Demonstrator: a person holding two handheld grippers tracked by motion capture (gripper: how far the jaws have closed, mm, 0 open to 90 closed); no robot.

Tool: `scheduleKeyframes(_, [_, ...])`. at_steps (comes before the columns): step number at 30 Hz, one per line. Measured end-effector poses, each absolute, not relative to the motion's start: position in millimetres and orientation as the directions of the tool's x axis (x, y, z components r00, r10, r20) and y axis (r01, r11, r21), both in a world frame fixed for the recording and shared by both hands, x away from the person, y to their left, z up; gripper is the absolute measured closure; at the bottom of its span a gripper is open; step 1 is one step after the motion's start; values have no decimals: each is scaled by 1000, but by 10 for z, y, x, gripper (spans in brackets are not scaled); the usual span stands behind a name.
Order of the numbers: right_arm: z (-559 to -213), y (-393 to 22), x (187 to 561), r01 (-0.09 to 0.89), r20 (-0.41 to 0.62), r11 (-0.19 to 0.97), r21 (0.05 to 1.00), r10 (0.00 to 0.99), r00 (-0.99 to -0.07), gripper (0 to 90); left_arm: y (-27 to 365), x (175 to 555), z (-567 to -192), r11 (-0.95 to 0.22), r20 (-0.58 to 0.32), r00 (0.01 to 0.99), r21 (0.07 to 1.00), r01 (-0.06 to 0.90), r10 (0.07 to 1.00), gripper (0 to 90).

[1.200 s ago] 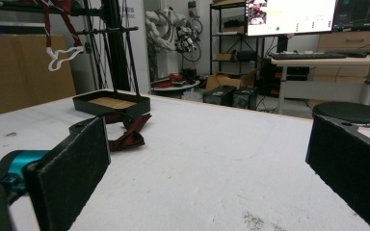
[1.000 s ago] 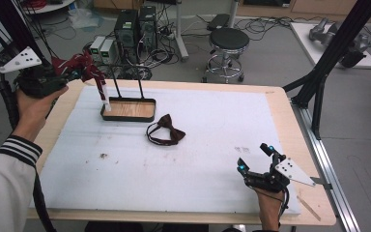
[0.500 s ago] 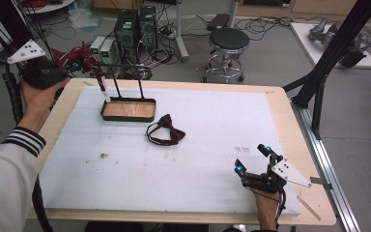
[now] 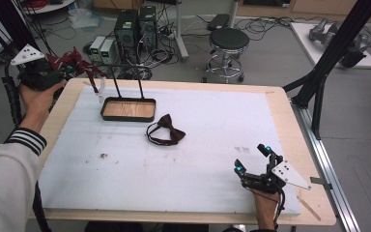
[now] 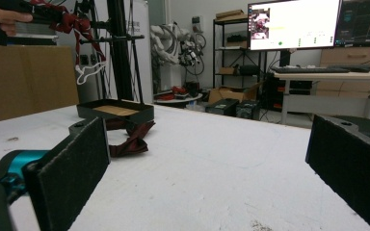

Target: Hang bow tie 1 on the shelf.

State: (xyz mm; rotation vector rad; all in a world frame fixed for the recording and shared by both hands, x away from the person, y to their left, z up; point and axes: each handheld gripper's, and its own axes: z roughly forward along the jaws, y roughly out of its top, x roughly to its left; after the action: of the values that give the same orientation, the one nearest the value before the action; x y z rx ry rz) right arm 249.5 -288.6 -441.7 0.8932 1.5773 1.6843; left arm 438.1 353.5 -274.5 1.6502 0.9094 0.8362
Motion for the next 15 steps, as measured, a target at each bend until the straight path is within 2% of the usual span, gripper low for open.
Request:
scheduleKeyframes(6, [-4419,-2873,2504,-16,43,-62,998,831,-555,7,3566,4395,-2865,-178,82,422,965,192,903,865])
scheduleKeyframes(15, [-4418,-2864,2514,-30,36,-64,998,830,-557,7,3494,4440,-3059,-172,58,402,952,253,914,865])
